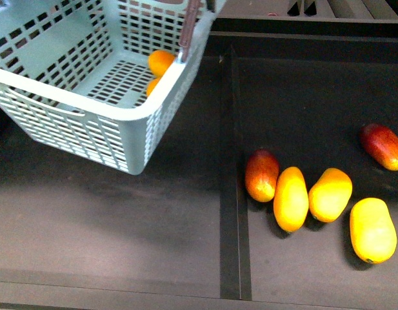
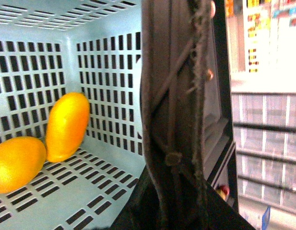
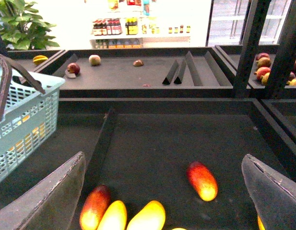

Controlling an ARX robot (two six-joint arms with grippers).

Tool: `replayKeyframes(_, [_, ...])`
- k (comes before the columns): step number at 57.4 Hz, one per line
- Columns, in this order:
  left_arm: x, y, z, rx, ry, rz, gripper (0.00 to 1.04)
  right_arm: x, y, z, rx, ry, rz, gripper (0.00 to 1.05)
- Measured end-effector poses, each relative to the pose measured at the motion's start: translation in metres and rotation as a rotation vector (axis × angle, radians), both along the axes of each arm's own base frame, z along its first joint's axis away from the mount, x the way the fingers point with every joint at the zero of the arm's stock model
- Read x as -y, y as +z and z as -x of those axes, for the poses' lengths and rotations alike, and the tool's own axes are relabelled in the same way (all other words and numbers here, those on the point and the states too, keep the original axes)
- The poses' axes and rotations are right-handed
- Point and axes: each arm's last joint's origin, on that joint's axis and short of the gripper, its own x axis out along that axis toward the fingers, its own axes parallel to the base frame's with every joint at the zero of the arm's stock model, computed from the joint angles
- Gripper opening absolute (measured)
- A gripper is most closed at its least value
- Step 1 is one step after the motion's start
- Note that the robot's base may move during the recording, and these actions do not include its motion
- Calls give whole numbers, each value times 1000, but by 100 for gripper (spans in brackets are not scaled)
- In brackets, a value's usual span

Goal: Pick lemon and mango into basket

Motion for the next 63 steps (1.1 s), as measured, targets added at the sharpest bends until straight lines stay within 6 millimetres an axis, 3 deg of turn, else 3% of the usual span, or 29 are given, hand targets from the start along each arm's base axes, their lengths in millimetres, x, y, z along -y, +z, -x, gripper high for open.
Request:
replayKeyframes(8, [-10, -19, -25, -39, 40, 43, 6, 0, 0, 0, 0, 0, 0, 96])
replayKeyframes(16, [-13, -40, -32, -73, 13, 107, 6, 0, 0, 0, 0, 0, 0, 96])
replayKeyframes(26, [-14, -62, -21, -133, -41, 124, 6, 0, 0, 0, 0, 0, 0, 96])
replayKeyframes(48, [-19, -68, 16, -145, -27, 119, 6, 0, 0, 0, 0, 0, 0, 96])
replayKeyframes(52, [-22, -64, 24, -140, 2, 129, 24, 0, 0, 0, 0, 0, 0, 96])
replayKeyframes(63, [-36, -12, 70, -82, 120, 93, 75, 0, 0, 0, 0, 0, 0, 96])
